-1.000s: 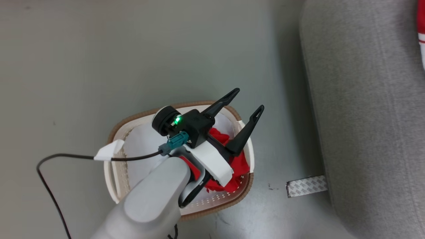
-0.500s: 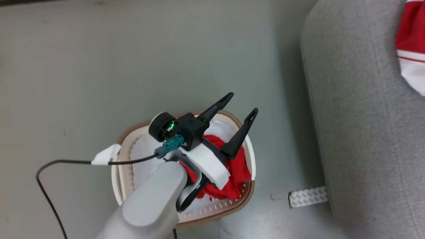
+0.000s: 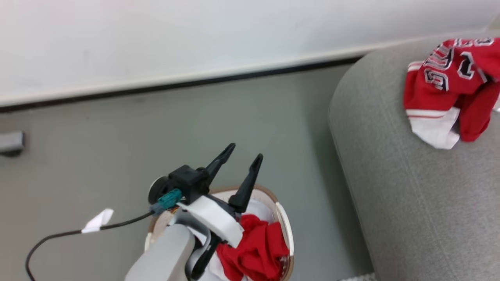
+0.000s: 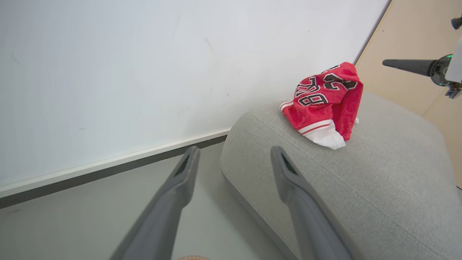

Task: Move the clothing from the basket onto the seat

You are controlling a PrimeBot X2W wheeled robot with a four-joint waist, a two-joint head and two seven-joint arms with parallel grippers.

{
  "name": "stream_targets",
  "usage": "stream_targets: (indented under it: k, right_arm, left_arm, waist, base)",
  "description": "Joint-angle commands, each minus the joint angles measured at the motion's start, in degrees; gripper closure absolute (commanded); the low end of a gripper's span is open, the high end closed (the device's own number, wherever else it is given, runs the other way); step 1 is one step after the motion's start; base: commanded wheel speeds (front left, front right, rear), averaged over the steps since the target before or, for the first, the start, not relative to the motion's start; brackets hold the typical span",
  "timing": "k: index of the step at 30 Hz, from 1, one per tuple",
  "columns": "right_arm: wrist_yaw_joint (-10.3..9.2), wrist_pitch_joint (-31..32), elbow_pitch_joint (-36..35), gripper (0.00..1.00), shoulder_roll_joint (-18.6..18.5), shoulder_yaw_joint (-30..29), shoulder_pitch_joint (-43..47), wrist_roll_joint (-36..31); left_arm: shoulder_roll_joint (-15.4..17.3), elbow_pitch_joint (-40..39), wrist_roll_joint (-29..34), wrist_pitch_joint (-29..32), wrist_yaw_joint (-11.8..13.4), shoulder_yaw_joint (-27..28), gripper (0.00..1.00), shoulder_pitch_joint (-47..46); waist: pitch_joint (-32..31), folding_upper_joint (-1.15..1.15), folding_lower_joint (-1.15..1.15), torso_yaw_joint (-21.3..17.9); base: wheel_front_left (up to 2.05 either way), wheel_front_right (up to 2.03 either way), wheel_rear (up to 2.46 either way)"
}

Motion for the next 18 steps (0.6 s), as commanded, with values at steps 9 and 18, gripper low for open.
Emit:
stream_targets:
  k: [9, 18]
  right_arm:
    - [-0.12, -7.2, -10.2, 0.00, -0.5, 2.7, 9.6, 4.3]
    - [-0.12, -13.6, -20.8, 0.00, 2.4, -1.1, 21.3, 4.5]
  left_arm:
    - [0.7, -2.1, -0.2, 0.0, 2.0, 7.4, 0.00, 7.4]
    - [2.0, -5.4, 2.4, 0.0, 5.1, 15.3, 0.00, 14.2]
  waist:
    - [-13.8, 0.00, 0.02, 3.7]
    - [-16.5, 0.00, 0.02, 7.0]
  base:
    - [0.00, 0.00, 0.00]
    - [0.00, 0.00, 0.00]
